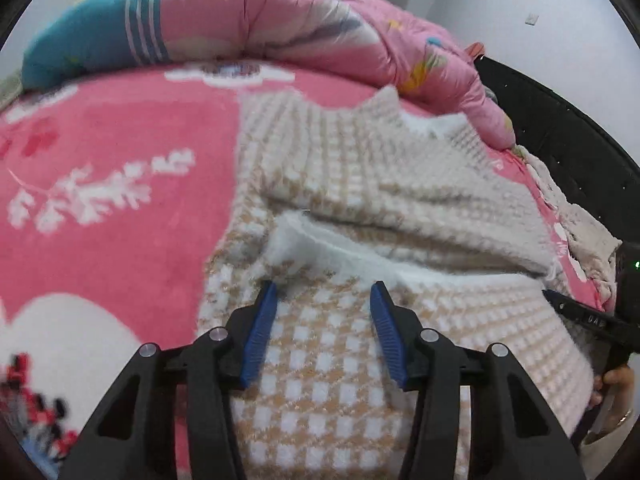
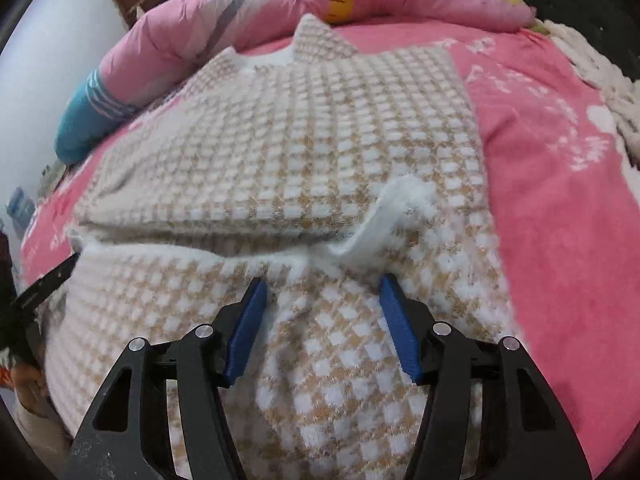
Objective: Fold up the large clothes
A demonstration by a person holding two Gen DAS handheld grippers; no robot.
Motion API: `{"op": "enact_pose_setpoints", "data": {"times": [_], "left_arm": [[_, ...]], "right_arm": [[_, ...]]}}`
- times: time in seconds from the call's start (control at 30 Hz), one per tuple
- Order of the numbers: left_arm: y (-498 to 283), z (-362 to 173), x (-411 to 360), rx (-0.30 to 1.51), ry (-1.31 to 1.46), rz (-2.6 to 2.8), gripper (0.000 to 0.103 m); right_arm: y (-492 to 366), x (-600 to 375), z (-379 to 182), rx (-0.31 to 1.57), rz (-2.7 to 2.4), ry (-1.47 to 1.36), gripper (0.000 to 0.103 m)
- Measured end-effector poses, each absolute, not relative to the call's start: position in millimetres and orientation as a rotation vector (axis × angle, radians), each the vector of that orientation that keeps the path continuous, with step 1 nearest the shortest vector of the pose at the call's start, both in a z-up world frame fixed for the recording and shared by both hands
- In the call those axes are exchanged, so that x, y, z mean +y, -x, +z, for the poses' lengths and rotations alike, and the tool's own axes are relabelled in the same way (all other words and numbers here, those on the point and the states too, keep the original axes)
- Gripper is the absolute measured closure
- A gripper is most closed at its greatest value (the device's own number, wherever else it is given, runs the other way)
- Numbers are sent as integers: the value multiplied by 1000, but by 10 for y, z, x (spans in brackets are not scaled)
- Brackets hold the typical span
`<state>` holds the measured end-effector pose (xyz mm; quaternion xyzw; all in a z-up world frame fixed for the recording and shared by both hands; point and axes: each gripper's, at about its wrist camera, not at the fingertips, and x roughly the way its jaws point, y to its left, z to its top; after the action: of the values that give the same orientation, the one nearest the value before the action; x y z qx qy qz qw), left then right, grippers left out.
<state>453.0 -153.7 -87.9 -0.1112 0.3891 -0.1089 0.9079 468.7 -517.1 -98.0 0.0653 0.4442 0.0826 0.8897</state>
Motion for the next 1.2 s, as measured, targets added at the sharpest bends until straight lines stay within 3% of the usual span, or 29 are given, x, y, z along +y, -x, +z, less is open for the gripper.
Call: {"op": "enact_pose_setpoints", "data": {"times": [0.27, 0.43, 0.57, 0.67, 0.77, 0.87, 0.93, 1.2], "left_arm": [[-3859, -364, -1842, 657, 194, -512, 55], [-4052, -948, -2405, 848, 56, -487, 54], [-4055, -881, -2376, 816, 97, -459, 54], [-3841, -642, -2327, 740, 59, -488, 56], [-3627, -538, -2336, 695, 50, -579, 56], [-3674, -923, -2504, 798, -65, -489, 53], [-3690, -1054, -2518, 766, -46, -476, 53], [-3382, -794, -2420, 712, -47, -457, 53]], "right_arm": [[-4102, -4754, -511, 856, 414, -88, 56], [-4434, -4420, -1197, 980, 403, -45, 57], [-4398, -4418, -997, 964, 381, -68, 58], [-4100, -4436, -762, 925, 399, -37, 65], [-3887, -4372, -718, 898, 428, 35, 65], [-3964, -4253, -1134, 944, 364, 118, 62], [-4026, -4199, -1254, 914, 348, 145, 58], [-3763, -4340, -894, 897, 338, 94, 60]]}}
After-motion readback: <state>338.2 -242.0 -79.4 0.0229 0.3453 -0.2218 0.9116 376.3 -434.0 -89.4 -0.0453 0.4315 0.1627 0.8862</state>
